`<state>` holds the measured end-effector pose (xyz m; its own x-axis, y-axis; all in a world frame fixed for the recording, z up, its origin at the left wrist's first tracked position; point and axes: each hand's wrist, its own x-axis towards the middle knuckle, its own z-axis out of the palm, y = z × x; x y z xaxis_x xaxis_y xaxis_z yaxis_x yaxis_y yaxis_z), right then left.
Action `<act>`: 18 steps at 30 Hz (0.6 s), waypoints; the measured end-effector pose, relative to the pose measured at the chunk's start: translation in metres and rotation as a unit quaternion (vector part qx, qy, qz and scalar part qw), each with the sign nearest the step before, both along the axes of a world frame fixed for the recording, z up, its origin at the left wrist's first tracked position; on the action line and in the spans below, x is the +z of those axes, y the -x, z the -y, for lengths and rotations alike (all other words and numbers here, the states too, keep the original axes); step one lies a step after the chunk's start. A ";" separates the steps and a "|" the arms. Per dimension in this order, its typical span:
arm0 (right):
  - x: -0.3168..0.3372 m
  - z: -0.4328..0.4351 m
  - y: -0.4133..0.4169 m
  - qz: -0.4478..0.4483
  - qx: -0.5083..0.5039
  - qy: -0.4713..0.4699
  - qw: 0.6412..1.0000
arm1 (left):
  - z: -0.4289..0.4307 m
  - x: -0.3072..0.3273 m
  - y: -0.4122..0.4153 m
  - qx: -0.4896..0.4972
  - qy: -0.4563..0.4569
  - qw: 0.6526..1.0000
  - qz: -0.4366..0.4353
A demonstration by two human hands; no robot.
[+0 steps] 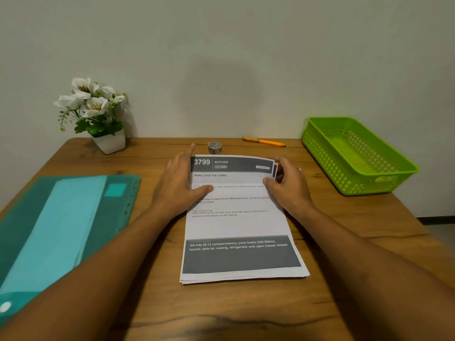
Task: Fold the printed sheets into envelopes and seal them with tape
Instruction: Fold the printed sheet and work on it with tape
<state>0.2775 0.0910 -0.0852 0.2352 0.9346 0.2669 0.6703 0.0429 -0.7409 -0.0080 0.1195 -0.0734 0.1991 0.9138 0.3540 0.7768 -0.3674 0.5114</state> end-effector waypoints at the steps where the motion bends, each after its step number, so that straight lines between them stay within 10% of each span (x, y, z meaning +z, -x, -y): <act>1: 0.000 0.001 0.000 0.006 -0.002 -0.009 1.000 | 0.001 0.000 0.000 0.004 -0.005 1.000 0.000; 18: 0.005 0.007 0.004 0.126 0.019 -0.071 0.989 | 0.016 0.010 -0.004 0.065 -0.072 0.995 0.026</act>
